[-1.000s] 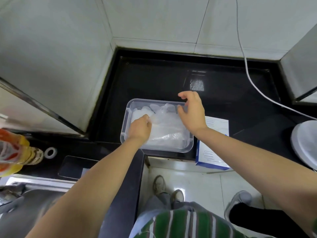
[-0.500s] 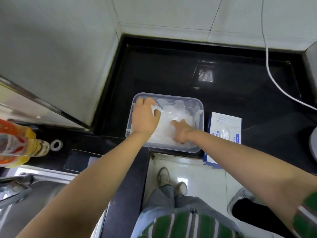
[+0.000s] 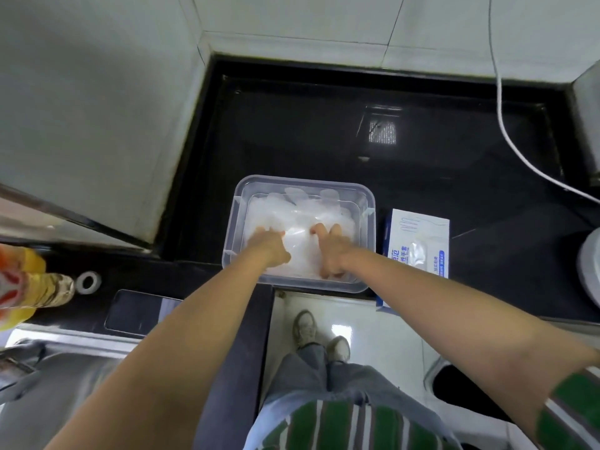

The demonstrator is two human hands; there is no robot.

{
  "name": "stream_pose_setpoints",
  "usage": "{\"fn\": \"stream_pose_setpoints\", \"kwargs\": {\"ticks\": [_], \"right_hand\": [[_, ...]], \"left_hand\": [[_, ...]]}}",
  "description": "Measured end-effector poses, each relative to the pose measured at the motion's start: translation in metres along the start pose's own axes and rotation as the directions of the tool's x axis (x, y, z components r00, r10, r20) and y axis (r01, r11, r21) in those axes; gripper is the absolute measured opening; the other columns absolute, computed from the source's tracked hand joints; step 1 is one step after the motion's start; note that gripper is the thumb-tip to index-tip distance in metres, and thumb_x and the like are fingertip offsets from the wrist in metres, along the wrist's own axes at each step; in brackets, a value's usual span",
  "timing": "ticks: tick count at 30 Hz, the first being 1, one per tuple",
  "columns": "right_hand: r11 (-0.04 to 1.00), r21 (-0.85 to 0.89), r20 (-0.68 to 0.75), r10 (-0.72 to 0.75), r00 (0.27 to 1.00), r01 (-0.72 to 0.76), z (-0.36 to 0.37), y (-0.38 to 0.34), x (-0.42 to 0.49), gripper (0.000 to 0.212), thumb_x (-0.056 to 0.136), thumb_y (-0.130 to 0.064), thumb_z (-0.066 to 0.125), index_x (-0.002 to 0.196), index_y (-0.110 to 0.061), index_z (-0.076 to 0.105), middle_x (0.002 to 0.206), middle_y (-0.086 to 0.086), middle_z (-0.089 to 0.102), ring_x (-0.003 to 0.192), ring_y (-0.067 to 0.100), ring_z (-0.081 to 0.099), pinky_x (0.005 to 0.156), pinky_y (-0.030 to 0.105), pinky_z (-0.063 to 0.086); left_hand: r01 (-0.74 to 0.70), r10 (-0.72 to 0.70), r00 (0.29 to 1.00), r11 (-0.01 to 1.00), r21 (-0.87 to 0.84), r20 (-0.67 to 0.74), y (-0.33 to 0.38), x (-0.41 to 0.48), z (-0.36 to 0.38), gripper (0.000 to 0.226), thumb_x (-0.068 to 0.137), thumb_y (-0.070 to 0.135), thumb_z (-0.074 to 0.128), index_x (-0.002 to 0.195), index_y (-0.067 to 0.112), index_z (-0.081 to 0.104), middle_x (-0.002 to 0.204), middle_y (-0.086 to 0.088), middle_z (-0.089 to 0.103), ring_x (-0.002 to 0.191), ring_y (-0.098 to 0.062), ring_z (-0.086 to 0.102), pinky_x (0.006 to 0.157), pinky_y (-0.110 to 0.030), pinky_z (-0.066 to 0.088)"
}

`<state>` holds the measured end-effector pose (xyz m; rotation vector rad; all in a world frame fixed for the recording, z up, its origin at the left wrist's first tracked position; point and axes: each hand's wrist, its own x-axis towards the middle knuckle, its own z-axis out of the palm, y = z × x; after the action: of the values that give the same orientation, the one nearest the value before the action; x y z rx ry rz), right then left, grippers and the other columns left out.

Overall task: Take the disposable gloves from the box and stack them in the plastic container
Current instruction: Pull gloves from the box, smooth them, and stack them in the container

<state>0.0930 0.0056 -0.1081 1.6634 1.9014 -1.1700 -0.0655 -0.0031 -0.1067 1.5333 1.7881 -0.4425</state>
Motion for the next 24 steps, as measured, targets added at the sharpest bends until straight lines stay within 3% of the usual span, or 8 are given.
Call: {"fn": "stream_pose_setpoints", "kwargs": {"ticks": [7, 9, 12, 14, 16, 19, 22, 24], "right_hand": [[0.998, -0.057, 0.007, 0.024, 1.0, -0.024, 0.003, -0.004, 0.0, 0.106, 0.076, 0.0, 0.076, 0.153, -0.028, 0.009, 0.143, 0.01, 0.019, 0.119, 0.032, 0.043, 0.087, 0.037, 0.057], [0.996, -0.088, 0.044, 0.014, 0.999, -0.011, -0.002, -0.006, -0.003, 0.104, 0.079, -0.003, 0.074, 0.155, -0.024, 0.005, 0.146, 0.011, 0.017, 0.116, 0.032, 0.048, 0.084, 0.033, 0.056], [0.993, -0.116, 0.048, -0.025, 0.999, 0.03, -0.015, -0.009, -0.013, 0.09, 0.087, -0.012, 0.071, 0.155, -0.016, 0.013, 0.15, 0.012, 0.019, 0.113, 0.032, 0.054, 0.083, 0.032, 0.058], [0.993, -0.069, -0.039, -0.095, 0.995, 0.092, -0.027, -0.009, -0.021, 0.07, 0.091, -0.017, 0.067, 0.151, -0.014, 0.031, 0.144, 0.011, 0.033, 0.109, 0.03, 0.058, 0.084, 0.036, 0.058], [0.98, 0.072, -0.184, -0.168, 0.968, 0.184, -0.043, -0.007, -0.033, 0.045, 0.094, -0.017, 0.062, 0.138, -0.013, 0.052, 0.132, 0.009, 0.05, 0.099, 0.029, 0.064, 0.083, 0.039, 0.059], [0.905, 0.297, -0.433, -0.156, 0.888, 0.304, -0.066, 0.008, -0.055, 0.017, 0.095, -0.014, 0.057, 0.105, -0.01, 0.07, 0.1, 0.007, 0.066, 0.084, 0.024, 0.066, 0.073, 0.034, 0.059], [0.883, 0.341, -0.615, -0.051, 0.787, 0.324, -0.08, 0.043, -0.071, 0.016, 0.092, -0.014, 0.057, 0.09, -0.009, 0.072, 0.076, 0.002, 0.068, 0.074, 0.019, 0.064, 0.071, 0.031, 0.053], [0.903, 0.361, -0.619, 0.045, 0.784, 0.233, -0.077, 0.077, -0.077, 0.016, 0.092, -0.014, 0.056, 0.089, -0.01, 0.071, 0.075, 0.002, 0.067, 0.076, 0.019, 0.064, 0.071, 0.028, 0.05]], "left_hand": [[0.018, -0.026, 0.992, 0.997, 0.069, 0.12, 0.006, 0.003, 0.002, 0.09, 0.087, 0.044, 0.067, 0.156, 0.021, 0.014, 0.157, -0.013, 0.019, 0.141, -0.034, 0.027, 0.11, -0.042, 0.033], [0.007, -0.009, 0.993, 1.0, 0.02, 0.116, 0.008, -0.002, -0.001, 0.082, 0.09, 0.041, 0.063, 0.155, 0.018, 0.019, 0.157, -0.012, 0.022, 0.14, -0.032, 0.03, 0.11, -0.04, 0.033], [-0.039, 0.039, 0.998, 0.999, -0.005, -0.046, 0.012, -0.017, -0.009, 0.056, 0.097, 0.033, 0.053, 0.148, 0.015, 0.036, 0.144, -0.009, 0.045, 0.126, -0.028, 0.047, 0.095, -0.031, 0.041], [-0.04, 0.043, 0.984, 0.999, 0.02, -0.171, 0.017, -0.029, -0.015, 0.039, 0.099, 0.031, 0.05, 0.134, 0.014, 0.051, 0.127, -0.008, 0.057, 0.111, -0.025, 0.055, 0.079, -0.026, 0.04], [-0.028, 0.035, 0.959, 0.999, 0.029, -0.282, 0.023, -0.036, -0.019, 0.022, 0.098, 0.027, 0.049, 0.103, 0.012, 0.063, 0.102, -0.008, 0.063, 0.086, -0.02, 0.056, 0.064, -0.024, 0.038], [-0.049, 0.039, 0.909, 0.999, -0.014, -0.416, 0.04, -0.046, -0.021, 0.032, 0.095, 0.025, 0.049, 0.065, 0.016, 0.053, 0.08, -0.006, 0.067, 0.069, -0.018, 0.058, 0.056, -0.026, 0.038], [-0.172, 0.115, 0.829, 0.984, -0.053, -0.547, 0.071, -0.058, -0.022, 0.031, 0.099, 0.029, 0.047, 0.071, 0.017, 0.057, 0.074, -0.001, 0.064, 0.069, -0.016, 0.06, 0.057, -0.023, 0.041], [-0.295, 0.208, 0.79, 0.954, -0.061, -0.577, 0.098, -0.067, -0.019, 0.029, 0.1, 0.028, 0.046, 0.074, 0.018, 0.056, 0.069, 0.002, 0.055, 0.066, -0.016, 0.052, 0.051, -0.021, 0.034]]}}
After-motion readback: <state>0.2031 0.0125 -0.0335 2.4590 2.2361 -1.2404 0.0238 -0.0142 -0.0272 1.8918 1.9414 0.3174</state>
